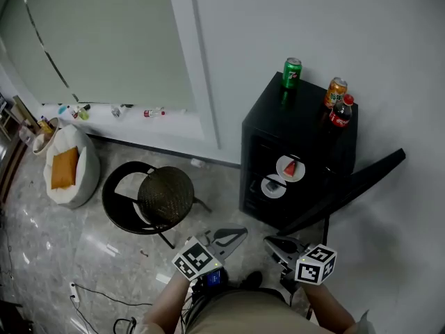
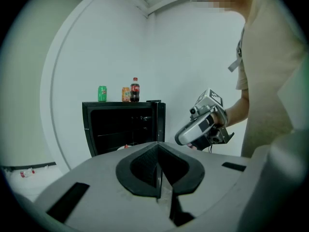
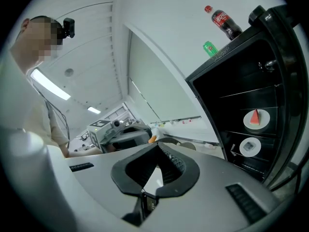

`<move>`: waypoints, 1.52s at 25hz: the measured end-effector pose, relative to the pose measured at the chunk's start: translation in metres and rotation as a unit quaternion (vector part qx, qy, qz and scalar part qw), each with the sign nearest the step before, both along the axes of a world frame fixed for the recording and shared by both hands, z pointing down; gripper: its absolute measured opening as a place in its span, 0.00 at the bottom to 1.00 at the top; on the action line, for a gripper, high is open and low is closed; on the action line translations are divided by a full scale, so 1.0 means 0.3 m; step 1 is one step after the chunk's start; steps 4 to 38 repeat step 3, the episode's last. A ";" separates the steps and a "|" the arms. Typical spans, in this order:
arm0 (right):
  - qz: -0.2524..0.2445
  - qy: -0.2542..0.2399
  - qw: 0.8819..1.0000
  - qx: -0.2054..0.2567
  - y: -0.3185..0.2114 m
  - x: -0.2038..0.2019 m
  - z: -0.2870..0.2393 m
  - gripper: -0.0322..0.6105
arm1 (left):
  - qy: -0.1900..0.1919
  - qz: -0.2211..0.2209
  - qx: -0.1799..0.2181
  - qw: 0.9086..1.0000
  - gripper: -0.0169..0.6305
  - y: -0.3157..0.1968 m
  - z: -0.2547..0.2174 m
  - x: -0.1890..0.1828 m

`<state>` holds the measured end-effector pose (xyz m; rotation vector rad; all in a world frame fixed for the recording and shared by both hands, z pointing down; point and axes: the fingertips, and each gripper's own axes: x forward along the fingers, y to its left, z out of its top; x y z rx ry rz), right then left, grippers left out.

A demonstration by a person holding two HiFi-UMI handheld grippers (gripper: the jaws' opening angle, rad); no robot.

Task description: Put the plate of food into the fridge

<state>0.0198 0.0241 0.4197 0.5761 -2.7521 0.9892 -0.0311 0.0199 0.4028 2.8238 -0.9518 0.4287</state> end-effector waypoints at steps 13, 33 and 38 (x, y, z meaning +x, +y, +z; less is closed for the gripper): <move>-0.001 0.000 1.000 0.002 -0.006 -0.065 -0.017 0.08 | -0.013 0.005 0.012 1.000 0.04 0.006 -0.020 -0.061; -0.001 0.000 1.000 0.002 -0.006 -0.065 -0.017 0.08 | -0.013 0.005 0.012 1.000 0.04 0.006 -0.020 -0.061; -0.001 0.000 1.000 0.002 -0.006 -0.065 -0.017 0.08 | -0.013 0.005 0.012 1.000 0.04 0.006 -0.020 -0.061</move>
